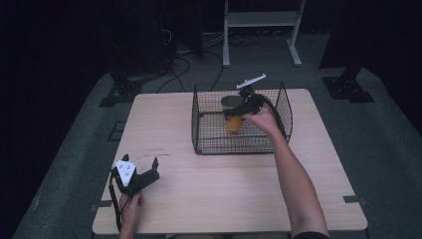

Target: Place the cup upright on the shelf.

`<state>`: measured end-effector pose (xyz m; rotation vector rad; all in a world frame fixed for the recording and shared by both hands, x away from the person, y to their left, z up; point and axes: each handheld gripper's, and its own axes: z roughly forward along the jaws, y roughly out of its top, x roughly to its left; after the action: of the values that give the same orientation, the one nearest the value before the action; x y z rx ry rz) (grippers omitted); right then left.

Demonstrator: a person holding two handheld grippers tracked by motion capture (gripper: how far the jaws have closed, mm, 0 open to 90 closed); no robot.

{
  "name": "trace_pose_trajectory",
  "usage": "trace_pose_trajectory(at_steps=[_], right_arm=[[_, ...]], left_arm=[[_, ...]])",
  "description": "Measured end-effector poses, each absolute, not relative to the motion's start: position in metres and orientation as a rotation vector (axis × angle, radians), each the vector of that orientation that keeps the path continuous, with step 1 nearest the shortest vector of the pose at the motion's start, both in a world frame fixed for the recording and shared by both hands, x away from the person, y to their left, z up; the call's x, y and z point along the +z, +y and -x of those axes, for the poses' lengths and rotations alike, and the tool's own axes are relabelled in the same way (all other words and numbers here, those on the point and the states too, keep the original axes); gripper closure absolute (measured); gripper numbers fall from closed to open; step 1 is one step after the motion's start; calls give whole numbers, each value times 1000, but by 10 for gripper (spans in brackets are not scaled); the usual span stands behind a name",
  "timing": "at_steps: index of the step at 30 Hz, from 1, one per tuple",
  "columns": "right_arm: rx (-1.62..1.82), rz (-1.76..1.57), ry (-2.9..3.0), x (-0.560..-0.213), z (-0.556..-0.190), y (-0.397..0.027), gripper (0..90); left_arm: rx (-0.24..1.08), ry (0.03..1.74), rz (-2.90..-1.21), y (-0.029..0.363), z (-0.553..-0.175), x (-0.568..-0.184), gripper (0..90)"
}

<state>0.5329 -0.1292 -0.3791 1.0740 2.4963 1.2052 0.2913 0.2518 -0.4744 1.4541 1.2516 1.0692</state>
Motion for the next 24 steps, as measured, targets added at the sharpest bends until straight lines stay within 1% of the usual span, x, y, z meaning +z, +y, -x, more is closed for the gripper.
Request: trace_pose_trajectory(at_steps=[17, 24], right_arm=[[1120, -1089, 2532, -392, -539, -125, 125], [1030, -1064, 2554, -398, -538, -124, 123]], left_arm=[[1071, 1250, -1455, 252, -291, -474, 8], [1070, 1250, -1455, 252, -291, -474, 8]])
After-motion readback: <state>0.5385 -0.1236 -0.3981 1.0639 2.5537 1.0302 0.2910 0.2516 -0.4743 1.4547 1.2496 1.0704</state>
